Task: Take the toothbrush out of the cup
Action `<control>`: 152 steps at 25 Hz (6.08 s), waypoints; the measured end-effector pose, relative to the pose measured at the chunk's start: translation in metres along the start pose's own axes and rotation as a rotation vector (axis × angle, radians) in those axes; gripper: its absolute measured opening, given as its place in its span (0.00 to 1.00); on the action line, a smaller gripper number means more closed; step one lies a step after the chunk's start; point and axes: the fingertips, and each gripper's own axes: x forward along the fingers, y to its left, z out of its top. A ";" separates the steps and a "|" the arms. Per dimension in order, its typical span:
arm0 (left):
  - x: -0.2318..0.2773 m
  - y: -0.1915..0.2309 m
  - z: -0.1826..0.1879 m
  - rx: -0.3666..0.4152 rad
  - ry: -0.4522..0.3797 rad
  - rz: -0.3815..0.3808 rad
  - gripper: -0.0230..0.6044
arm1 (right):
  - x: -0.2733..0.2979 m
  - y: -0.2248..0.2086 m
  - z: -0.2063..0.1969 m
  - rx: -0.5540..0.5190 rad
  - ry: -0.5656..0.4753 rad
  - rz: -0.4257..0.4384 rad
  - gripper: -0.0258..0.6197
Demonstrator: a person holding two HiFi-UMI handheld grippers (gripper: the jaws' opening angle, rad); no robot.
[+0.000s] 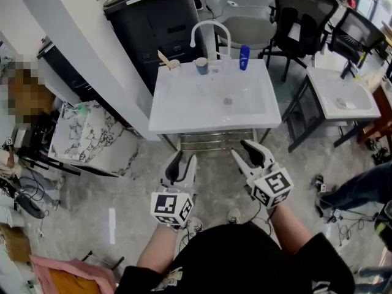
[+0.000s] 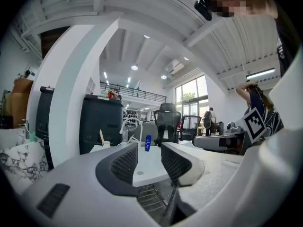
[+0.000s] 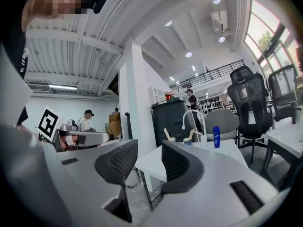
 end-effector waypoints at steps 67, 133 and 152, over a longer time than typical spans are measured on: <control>0.211 0.313 0.031 -0.042 -0.007 -0.281 0.41 | 0.337 -0.051 0.023 -0.002 -0.026 -0.332 0.46; 0.282 0.326 -0.010 -0.085 0.102 0.177 0.42 | 0.523 -0.360 -0.107 0.391 0.188 -0.394 0.35; 0.272 0.348 -0.010 -0.111 0.094 0.198 0.42 | 0.529 -0.362 -0.097 0.299 0.178 -0.455 0.12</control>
